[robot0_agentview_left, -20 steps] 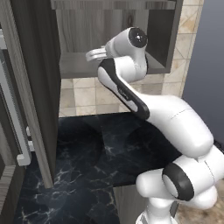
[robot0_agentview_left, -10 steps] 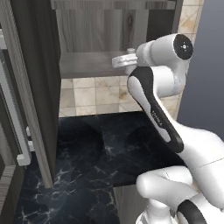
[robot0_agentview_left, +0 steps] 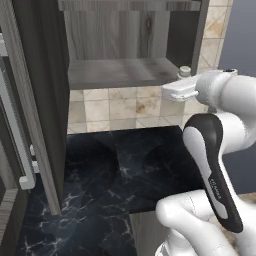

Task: Move the ketchup and shaker from the cabinet to the dining counter.

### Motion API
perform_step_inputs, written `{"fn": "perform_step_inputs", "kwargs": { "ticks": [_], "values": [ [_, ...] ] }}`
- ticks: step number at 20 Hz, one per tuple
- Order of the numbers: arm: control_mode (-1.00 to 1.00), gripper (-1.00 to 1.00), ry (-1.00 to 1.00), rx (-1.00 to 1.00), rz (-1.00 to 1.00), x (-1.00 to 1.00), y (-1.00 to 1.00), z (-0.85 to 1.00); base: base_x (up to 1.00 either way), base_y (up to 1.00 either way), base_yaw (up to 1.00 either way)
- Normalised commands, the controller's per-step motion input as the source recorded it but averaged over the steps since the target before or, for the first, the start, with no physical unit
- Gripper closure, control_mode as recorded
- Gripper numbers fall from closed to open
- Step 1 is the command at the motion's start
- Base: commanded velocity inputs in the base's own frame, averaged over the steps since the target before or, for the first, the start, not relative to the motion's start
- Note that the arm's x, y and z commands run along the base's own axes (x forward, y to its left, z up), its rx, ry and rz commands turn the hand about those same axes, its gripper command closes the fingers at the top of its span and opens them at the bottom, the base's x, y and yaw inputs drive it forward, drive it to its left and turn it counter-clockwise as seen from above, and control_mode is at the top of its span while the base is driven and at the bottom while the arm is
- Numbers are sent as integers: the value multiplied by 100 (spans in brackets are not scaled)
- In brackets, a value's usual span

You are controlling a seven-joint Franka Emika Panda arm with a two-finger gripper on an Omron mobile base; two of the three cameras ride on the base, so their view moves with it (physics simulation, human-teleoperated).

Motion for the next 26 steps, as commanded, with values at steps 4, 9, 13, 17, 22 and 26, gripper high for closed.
{"fn": "perform_step_inputs", "kwargs": {
  "ticks": [4, 9, 13, 17, 22, 26],
  "values": [
    [-100, 100, -1, 0, -4, -67, -34, 0, 0, 0, 0],
    [-100, 100, 1, 0, -5, -54, -31, 0, 0, 0, 0],
    [-100, 100, 7, 0, -6, -47, -16, 0, 0, 0, 0],
    [-100, 100, 6, 0, -4, -20, -7, 0, 0, 0, 0],
    [-100, 100, 1, 0, 0, 0, -6, 0, 0, 0, 0],
    [-100, 100, 0, 0, 0, 0, -3, 0, 0, 0, 0]
  ]
}}
